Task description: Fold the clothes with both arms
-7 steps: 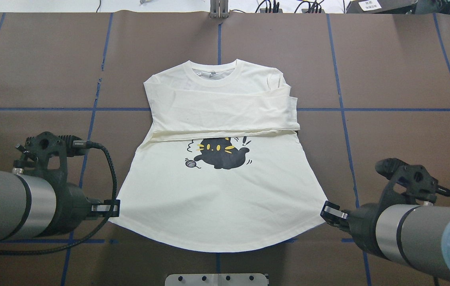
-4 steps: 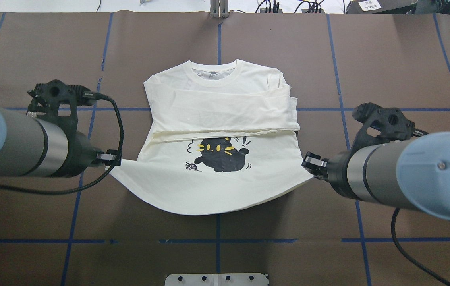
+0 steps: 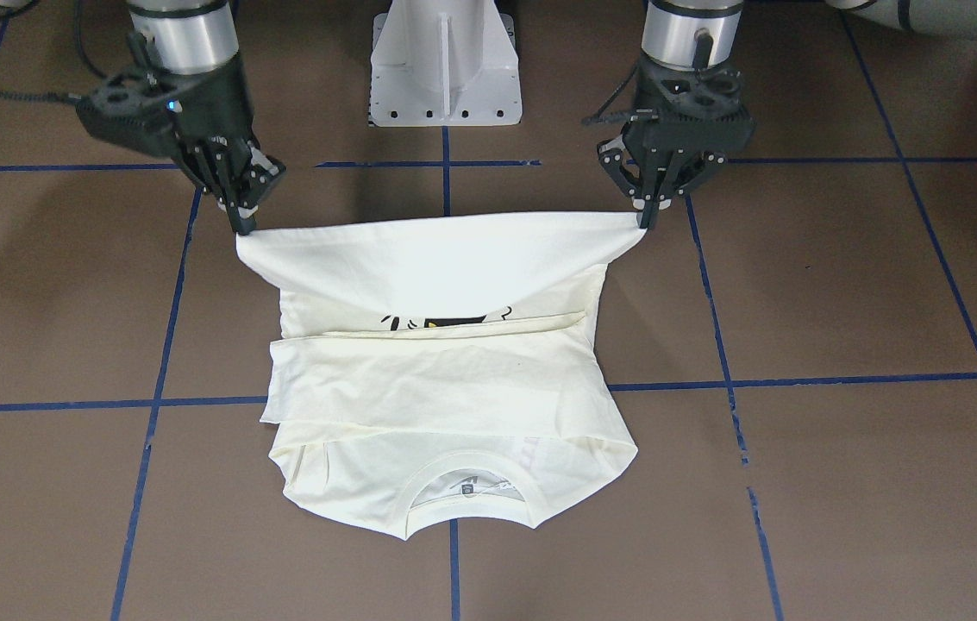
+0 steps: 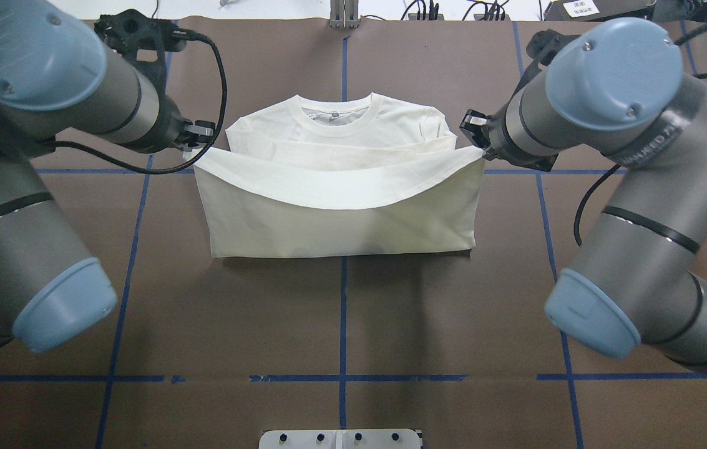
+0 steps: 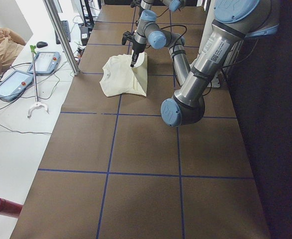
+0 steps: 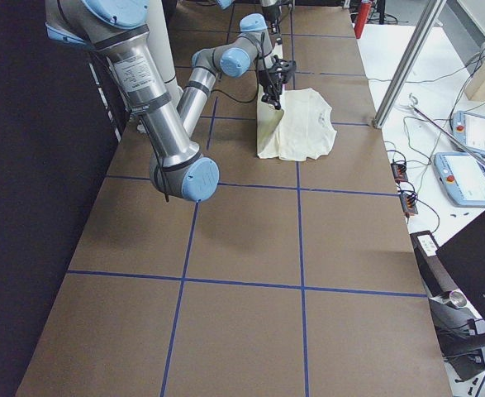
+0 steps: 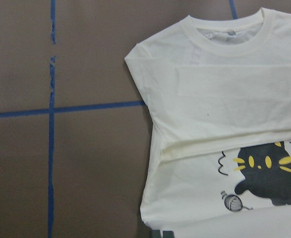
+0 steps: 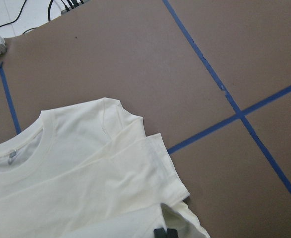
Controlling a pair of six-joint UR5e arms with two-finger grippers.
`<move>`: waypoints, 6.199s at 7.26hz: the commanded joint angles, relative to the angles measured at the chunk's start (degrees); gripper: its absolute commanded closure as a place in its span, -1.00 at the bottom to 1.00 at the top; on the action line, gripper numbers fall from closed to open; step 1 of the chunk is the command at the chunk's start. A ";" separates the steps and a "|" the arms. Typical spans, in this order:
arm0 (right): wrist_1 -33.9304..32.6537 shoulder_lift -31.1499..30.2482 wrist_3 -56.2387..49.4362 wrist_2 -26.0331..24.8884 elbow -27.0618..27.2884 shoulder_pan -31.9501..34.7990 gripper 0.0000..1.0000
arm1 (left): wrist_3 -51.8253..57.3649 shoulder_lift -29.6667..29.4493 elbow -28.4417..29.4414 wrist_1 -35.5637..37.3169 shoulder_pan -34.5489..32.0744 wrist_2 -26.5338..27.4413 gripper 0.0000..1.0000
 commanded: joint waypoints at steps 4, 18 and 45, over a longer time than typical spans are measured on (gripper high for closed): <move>25.08 9.91 -2.65 -0.19 -35.98 4.20 1.00 | 1.50 -5.74 31.99 -26.34 -2.59 2.43 1.00; 29.00 6.05 -14.51 -3.45 -34.98 2.53 -1.00 | 2.40 12.08 20.27 -41.12 6.26 -2.21 -1.00; 28.82 5.52 -10.93 -3.45 -31.46 2.10 -1.00 | 17.33 -11.82 66.24 -55.20 -10.23 8.78 -0.17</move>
